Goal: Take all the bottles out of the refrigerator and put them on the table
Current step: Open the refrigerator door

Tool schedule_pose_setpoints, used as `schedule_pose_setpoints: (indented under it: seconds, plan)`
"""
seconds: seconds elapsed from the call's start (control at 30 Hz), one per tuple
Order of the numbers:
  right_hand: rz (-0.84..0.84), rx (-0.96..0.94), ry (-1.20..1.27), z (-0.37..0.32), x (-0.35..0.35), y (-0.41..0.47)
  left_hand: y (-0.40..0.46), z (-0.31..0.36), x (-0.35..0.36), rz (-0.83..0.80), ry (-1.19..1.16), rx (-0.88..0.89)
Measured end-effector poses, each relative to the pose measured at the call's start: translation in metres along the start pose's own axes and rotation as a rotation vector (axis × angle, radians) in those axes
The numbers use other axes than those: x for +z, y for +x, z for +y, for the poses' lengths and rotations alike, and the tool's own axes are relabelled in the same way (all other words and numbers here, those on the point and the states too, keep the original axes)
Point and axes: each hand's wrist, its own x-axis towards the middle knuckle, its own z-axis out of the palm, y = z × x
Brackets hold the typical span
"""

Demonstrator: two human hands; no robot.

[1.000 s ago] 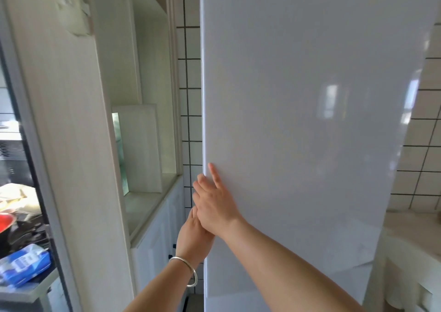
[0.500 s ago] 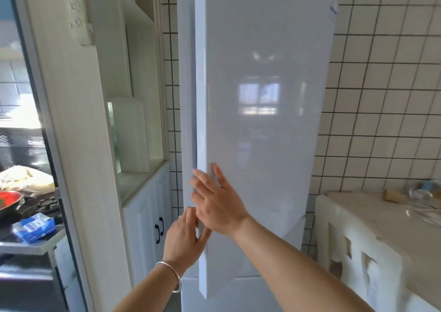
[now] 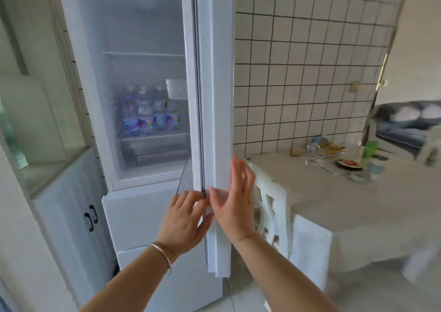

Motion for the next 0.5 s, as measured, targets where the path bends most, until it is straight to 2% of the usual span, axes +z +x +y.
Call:
schedule_pose_setpoints:
  seconds: [0.07,0.17,0.27,0.5]
  plan:
    - [0.005,0.190,0.021,0.017,-0.023,-0.003,0.015,0.018,0.016,0.014,-0.002,0.069]
    - [0.053,0.371,-0.029,0.046,-0.051,-0.001,0.040,0.043,0.043,0.040,-0.030,0.160]
    - [0.112,0.484,-0.087,0.078,-0.075,0.008,0.065,0.063,0.071,0.041,-0.083,0.244]
    - [0.259,0.723,-0.131,0.152,-0.111,0.035,0.117,0.086,0.136,-0.111,-0.196,0.459]
